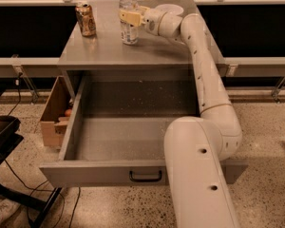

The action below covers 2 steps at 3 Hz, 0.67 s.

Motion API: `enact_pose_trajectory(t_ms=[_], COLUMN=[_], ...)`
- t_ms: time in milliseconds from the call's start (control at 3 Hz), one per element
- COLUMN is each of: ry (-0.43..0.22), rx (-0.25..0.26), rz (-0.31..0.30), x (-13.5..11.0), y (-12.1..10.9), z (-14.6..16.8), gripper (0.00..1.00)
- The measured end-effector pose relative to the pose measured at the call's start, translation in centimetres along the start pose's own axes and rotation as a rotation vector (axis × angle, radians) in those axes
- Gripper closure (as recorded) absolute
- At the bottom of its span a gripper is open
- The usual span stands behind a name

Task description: Pick blue plastic bottle from top drawer and place on counter

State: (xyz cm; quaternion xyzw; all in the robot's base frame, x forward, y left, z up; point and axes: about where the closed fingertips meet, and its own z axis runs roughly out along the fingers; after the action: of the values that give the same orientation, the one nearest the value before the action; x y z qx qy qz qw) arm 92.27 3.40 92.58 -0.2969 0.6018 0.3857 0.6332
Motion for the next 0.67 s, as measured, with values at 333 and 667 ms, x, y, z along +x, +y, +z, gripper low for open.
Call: enact_pose_trajectory(t_ms=[333, 667], ry=[0.001, 0.0], rx=[0.0, 0.0], rz=[0.0, 0.0], x=[-0.56, -0.6], y=[0.06, 0.07], z=[0.08, 0.07], gripper=[1.0, 0.75])
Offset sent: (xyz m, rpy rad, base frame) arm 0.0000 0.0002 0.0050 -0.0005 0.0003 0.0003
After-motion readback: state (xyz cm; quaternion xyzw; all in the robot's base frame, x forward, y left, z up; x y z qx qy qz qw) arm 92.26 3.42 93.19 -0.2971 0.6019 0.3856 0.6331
